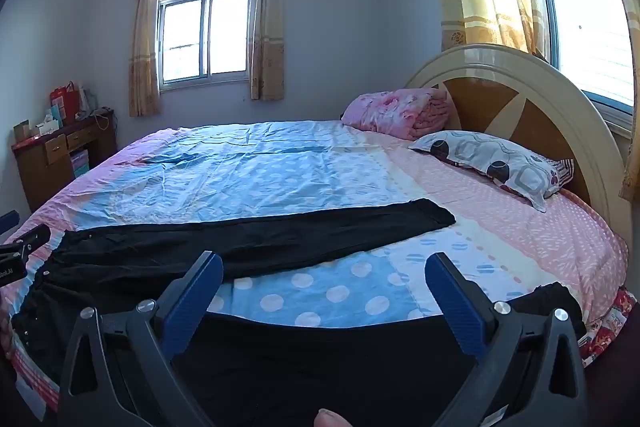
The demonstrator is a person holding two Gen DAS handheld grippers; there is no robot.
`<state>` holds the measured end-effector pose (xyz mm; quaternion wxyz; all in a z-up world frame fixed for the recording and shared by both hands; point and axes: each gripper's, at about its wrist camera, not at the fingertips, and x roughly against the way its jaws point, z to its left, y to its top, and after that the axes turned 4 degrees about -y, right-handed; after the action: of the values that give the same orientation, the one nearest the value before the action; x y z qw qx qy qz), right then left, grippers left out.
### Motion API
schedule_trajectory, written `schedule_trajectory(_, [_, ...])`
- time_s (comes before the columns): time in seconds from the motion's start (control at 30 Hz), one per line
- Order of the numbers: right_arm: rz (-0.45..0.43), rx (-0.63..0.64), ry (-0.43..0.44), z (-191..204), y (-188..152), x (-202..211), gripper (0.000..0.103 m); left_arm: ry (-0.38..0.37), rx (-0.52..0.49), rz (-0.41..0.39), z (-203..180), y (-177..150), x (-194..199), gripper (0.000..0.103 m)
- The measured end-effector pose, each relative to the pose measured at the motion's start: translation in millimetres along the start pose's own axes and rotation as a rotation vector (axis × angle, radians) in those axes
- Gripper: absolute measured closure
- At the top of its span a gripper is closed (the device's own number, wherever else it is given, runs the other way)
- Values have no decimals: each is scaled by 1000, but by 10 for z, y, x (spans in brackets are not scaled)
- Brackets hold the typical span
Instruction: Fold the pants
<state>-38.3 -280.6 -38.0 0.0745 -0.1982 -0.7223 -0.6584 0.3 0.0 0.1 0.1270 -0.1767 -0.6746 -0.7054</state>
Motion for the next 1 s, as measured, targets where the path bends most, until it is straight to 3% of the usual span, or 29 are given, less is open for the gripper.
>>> schedule_trajectory(0.33, [9, 9, 7, 7, -37, -40, 1, 24, 17, 11, -228, 63, -61, 0])
schedule_trajectory(0.4, [13, 15, 8, 38, -39, -22, 1, -5, 44, 3, 70, 2, -23, 0])
schedule_trajectory(1.0, [37, 19, 34, 92, -81, -20, 1, 12, 62, 16, 174, -59, -38, 0])
